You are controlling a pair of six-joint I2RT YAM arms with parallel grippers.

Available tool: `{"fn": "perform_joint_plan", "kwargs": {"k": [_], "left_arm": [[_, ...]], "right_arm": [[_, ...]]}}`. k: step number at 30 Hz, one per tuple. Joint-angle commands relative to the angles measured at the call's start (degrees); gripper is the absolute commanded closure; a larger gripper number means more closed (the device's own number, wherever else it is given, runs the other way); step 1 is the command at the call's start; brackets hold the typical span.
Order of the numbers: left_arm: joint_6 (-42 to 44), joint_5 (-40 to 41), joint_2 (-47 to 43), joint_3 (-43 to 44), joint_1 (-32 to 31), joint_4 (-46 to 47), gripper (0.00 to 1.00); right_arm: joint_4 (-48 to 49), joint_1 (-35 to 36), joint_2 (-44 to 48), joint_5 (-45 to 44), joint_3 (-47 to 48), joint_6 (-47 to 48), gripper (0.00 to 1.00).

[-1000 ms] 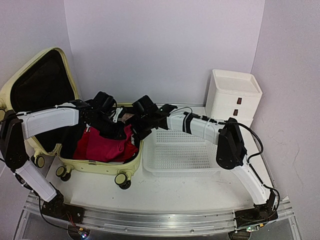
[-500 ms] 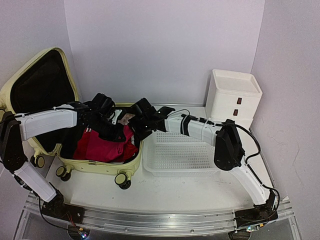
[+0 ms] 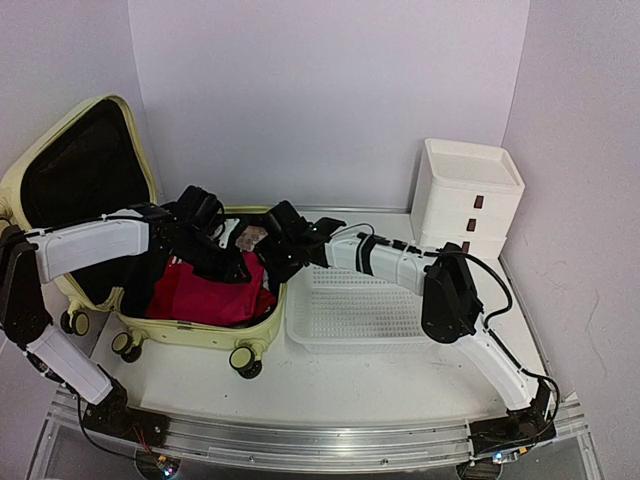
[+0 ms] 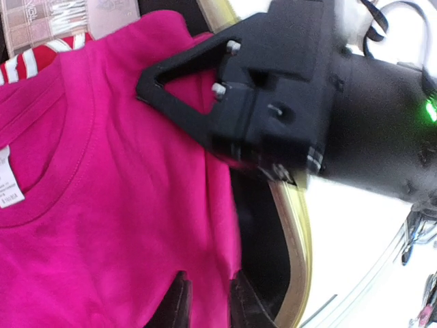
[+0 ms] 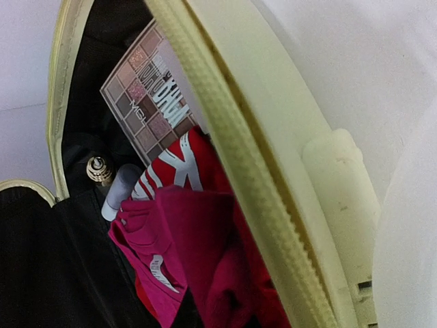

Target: Open, take out, and arrange the luggage

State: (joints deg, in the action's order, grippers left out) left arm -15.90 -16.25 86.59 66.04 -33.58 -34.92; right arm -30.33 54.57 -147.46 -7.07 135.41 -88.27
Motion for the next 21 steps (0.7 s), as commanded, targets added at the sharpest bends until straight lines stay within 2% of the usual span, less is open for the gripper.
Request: {"fn": "perform_joint_plan", "kwargs": {"k": [1, 4, 8, 14, 21], "left_arm": [[1.90, -1.19, -5.35, -1.07, -0.08, -0.44, 0.67], [3.48, -1.03, -7.47, -1.50, -0.08, -1.22, 0.53], [4.97, -1.04, -10.98, -2.32, -0.08, -2.04, 0.43], [5.87, 2.37, -15.36, -2.89, -0.08, -2.67, 0.38], [6.12, 4.86, -15.93, -2.64, 0.01, -3.14, 0.38]], "right_arm": [[0.53, -0.34, 2.74, -1.49, 1.56, 6.79, 1.00], [0.54, -0.30, 4.11, -0.25, 1.51, 10.08, 1.00], [0.53, 0.10, 7.88, 0.25, -1.56, 12.62, 1.00], [-0.34, 1.26, 12.58, 0.45, -3.50, 15.43, 1.00], [-2.70, 2.78, 16.10, -1.15, -5.70, 7.62, 1.00]]}}
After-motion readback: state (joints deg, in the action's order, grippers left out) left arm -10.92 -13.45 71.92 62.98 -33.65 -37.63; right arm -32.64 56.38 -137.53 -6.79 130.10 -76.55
